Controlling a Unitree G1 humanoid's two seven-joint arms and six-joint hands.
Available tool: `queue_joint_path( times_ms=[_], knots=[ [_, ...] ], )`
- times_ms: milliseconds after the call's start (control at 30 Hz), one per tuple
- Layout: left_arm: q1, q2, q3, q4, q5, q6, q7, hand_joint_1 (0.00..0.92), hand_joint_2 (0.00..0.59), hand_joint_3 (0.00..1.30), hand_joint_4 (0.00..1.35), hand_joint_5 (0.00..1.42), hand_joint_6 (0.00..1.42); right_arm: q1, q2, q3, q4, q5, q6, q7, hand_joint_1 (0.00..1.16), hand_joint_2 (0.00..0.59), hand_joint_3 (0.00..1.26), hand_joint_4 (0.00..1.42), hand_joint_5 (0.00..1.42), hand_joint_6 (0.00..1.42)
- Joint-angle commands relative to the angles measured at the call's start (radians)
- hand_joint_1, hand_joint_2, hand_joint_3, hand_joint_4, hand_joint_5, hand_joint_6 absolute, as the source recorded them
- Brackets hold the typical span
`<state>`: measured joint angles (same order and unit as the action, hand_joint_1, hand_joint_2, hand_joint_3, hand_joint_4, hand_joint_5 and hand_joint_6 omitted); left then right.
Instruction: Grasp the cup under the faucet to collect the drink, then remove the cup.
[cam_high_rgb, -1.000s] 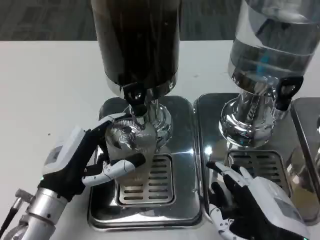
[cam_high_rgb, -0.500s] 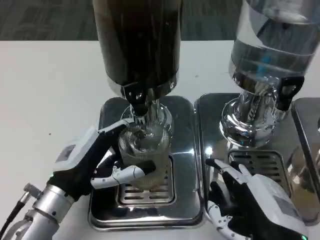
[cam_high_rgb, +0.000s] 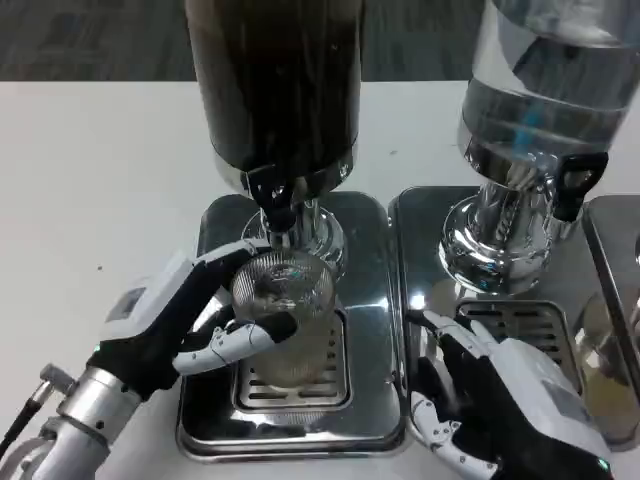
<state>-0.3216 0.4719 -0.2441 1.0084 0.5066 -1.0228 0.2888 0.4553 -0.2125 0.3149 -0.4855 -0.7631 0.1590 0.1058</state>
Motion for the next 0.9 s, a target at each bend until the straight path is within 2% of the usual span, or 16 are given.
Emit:
queue_joint_path(
  times_ms=[33, 333, 567, 667, 767, 900],
  knots=[
    [0.007, 0.018, 0.017, -0.005, -0.023, -0.011, -0.016, 0.000, 0.065, 0.35, 0.29, 0.51, 0.55, -0.007, -0.015, -0.007, -0.002, -0.003, 0.009, 0.008, 0.48, 0.586, 0.13, 0.09, 0.01, 0.09],
    [0.038, 0.034, 0.041, -0.046, -0.045, -0.025, -0.020, 0.000, 0.051, 0.27, 0.18, 0.37, 0.44, -0.007, -0.014, -0.002, 0.001, 0.004, 0.015, 0.005, 0.48, 0.586, 0.13, 0.08, 0.01, 0.09],
    [0.113, 0.073, 0.113, -0.149, -0.141, -0.048, -0.066, 0.000, 0.059, 0.25, 0.18, 0.34, 0.41, -0.007, -0.012, 0.001, 0.002, 0.004, 0.014, 0.000, 0.48, 0.586, 0.13, 0.08, 0.01, 0.09],
    [0.146, 0.083, 0.146, -0.203, -0.231, -0.057, -0.131, 0.000, 0.080, 0.25, 0.20, 0.33, 0.40, -0.006, -0.010, 0.003, 0.001, 0.004, 0.015, 0.000, 0.48, 0.586, 0.14, 0.08, 0.01, 0.09],
    [0.186, 0.104, 0.178, -0.292, -0.371, -0.061, -0.225, 0.000, 0.090, 0.25, 0.23, 0.33, 0.36, -0.005, -0.012, 0.002, 0.000, 0.007, 0.013, 0.001, 0.48, 0.586, 0.14, 0.08, 0.01, 0.09],
    [0.240, 0.128, 0.219, -0.430, -0.569, -0.018, -0.367, 0.000, 0.094, 0.27, 0.28, 0.36, 0.36, -0.006, -0.015, 0.001, 0.002, 0.007, 0.013, 0.000, 0.48, 0.586, 0.14, 0.08, 0.01, 0.09]
  ],
)
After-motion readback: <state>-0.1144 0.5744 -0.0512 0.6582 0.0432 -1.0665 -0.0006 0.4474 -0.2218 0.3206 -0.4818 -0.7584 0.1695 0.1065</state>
